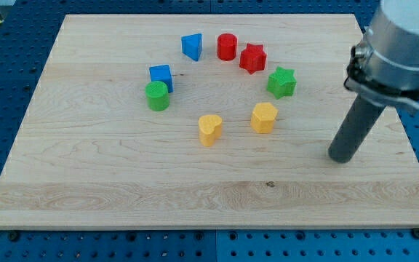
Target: Separate green circle and the blue cube
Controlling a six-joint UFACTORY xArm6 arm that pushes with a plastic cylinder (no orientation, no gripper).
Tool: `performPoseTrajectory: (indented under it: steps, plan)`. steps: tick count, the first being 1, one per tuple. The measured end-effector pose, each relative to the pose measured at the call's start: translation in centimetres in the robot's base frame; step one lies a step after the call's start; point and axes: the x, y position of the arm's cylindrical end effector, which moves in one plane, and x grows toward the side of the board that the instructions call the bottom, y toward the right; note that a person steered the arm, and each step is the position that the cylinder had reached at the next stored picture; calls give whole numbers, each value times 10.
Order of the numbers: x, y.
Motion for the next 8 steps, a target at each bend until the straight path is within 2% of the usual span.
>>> performPoseTrajectory:
  steps: [5,6,8]
  plan:
    - [60,-288]
    - [56,-313]
    - [-12,-380]
